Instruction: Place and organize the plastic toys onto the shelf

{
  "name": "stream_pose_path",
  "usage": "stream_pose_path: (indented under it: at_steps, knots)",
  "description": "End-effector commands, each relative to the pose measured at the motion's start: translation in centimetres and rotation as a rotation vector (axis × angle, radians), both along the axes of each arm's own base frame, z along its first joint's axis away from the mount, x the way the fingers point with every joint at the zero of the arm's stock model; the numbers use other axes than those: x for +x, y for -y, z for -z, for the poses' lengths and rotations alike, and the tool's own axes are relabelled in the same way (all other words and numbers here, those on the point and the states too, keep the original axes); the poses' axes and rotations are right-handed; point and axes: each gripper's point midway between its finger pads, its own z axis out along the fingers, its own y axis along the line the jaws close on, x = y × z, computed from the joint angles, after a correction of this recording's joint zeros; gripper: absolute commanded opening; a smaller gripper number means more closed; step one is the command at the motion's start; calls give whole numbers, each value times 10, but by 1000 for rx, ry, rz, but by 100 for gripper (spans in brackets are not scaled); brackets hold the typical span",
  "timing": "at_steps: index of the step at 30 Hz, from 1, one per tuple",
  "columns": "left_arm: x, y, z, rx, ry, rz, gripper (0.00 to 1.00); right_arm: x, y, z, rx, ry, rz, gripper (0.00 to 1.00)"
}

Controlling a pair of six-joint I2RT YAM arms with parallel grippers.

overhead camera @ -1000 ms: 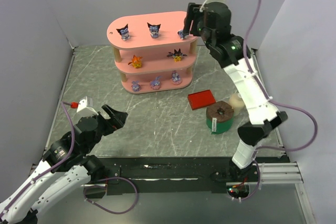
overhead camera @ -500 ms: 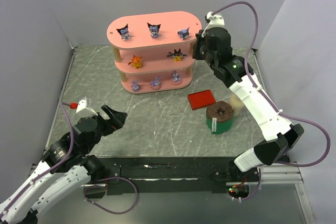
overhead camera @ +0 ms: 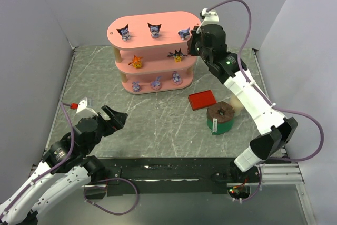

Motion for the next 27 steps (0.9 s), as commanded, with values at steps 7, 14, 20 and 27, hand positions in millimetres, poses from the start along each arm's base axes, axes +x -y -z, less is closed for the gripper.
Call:
stream_pose_path:
  at_steps: [7,14,20,27]
  knots:
    - [3,-1,-4,-2,14,-14,96,17,-6,-32,37,97,1,0]
    - [3,-1,-4,-4,16,-14,96,24,-10,-35,33,103,0,0]
    - [3,-1,-3,-3,14,-16,97,29,-14,-33,25,100,-3,0]
    - [3,-1,-4,-1,13,-17,96,34,-13,-37,13,112,13,0]
